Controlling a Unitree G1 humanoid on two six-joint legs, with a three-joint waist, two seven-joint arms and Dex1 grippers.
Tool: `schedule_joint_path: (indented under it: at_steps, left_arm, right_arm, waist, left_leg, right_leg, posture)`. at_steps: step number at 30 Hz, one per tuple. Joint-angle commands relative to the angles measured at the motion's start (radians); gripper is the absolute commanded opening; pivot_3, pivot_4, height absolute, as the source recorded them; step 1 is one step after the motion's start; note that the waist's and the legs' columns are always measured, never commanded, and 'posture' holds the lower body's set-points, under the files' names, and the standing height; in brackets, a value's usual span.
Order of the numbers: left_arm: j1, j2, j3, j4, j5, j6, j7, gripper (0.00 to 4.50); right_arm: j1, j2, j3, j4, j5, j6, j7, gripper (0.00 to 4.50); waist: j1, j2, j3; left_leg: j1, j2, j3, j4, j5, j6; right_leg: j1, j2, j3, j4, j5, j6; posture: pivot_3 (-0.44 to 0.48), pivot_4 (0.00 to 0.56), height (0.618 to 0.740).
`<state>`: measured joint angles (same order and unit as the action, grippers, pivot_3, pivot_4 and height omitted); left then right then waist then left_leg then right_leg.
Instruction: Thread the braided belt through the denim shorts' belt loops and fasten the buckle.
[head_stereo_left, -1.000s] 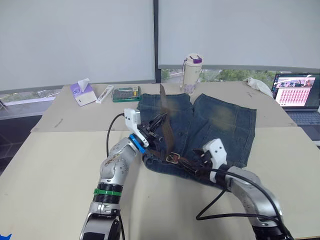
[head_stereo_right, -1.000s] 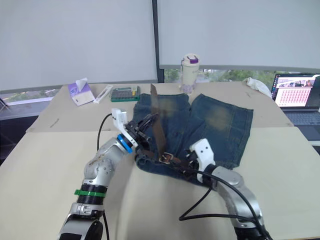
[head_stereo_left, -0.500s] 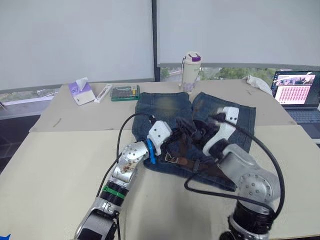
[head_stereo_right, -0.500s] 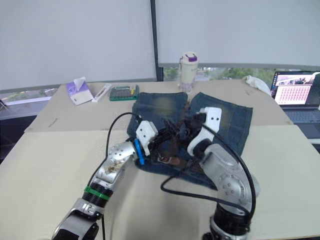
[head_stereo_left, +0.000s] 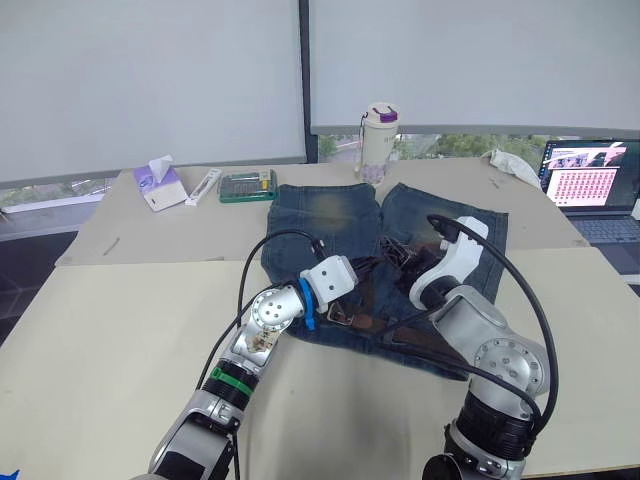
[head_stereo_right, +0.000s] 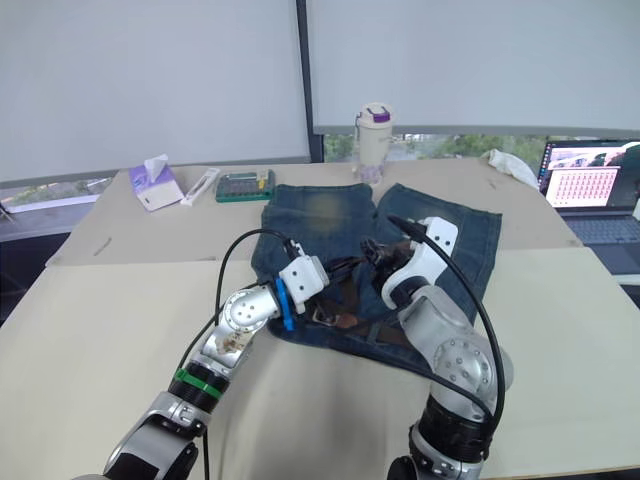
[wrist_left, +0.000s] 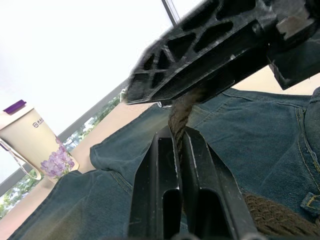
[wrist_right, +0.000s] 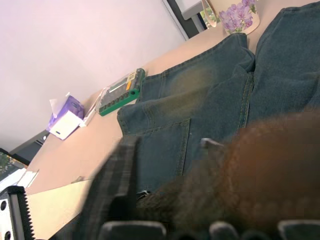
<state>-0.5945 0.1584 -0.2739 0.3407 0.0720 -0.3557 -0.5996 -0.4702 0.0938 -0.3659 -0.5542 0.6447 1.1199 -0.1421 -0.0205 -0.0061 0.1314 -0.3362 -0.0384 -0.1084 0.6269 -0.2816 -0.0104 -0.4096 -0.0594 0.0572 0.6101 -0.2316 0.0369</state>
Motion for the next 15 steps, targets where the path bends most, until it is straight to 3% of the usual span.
schedule_joint_path:
  at_steps: [1, 3, 7, 11, 15]
  left_arm:
    - [0.003, 0.003, 0.024, -0.027, -0.046, -0.002, -0.018, 1.05]
    - [0.009, 0.004, 0.029, -0.031, -0.079, 0.014, -0.046, 1.71]
    - [0.013, 0.002, 0.074, -0.022, -0.127, 0.036, -0.041, 3.03]
    - [-0.015, 0.018, 0.181, 0.001, -0.348, 0.200, -0.175, 4.34]
    - [-0.062, 0.049, 0.223, 0.109, -0.393, 0.272, -0.254, 4.34]
  right_arm:
    - [-0.017, 0.016, -0.008, -0.050, 0.050, -0.026, -0.019, 0.56]
    - [-0.014, 0.020, -0.016, -0.059, 0.070, -0.025, -0.030, 0.00]
    - [0.004, -0.014, -0.040, -0.076, 0.101, -0.015, -0.042, 0.00]
    - [0.070, -0.198, -0.045, -0.104, 0.110, 0.033, 0.033, 0.00]
    - [0.122, -0.378, -0.002, -0.108, 0.119, 0.063, 0.115, 0.00]
  waist:
    - [0.000, 0.000, 0.000]
    - [0.000, 0.000, 0.000]
    - [0.001, 0.000, 0.000]
    - [0.003, 0.000, 0.000]
    - [0.001, 0.000, 0.000]
  left_leg:
    - [0.000, 0.000, 0.000, 0.000, 0.000, 0.000]
    - [0.000, 0.000, 0.000, 0.000, 0.000, 0.000]
    - [0.000, 0.000, 0.000, 0.000, 0.000, 0.000]
    - [0.000, 0.000, 0.000, 0.001, 0.000, 0.000]
    - [0.000, -0.002, 0.004, 0.003, 0.000, 0.001]
  right_leg:
    - [0.000, 0.000, 0.000, 0.000, 0.000, 0.000]
    - [0.000, 0.000, 0.000, 0.000, 0.000, 0.000]
    - [0.000, 0.000, 0.000, 0.000, 0.000, 0.000]
    - [0.001, -0.001, 0.000, 0.000, 0.000, 0.000]
    - [0.003, 0.000, -0.004, -0.001, -0.001, 0.002]
  posture:
    - [0.000, 0.150, 0.740]
    - [0.000, 0.150, 0.740]
    - [0.000, 0.150, 0.740]
    - [0.000, 0.150, 0.740]
    - [0.000, 0.150, 0.740]
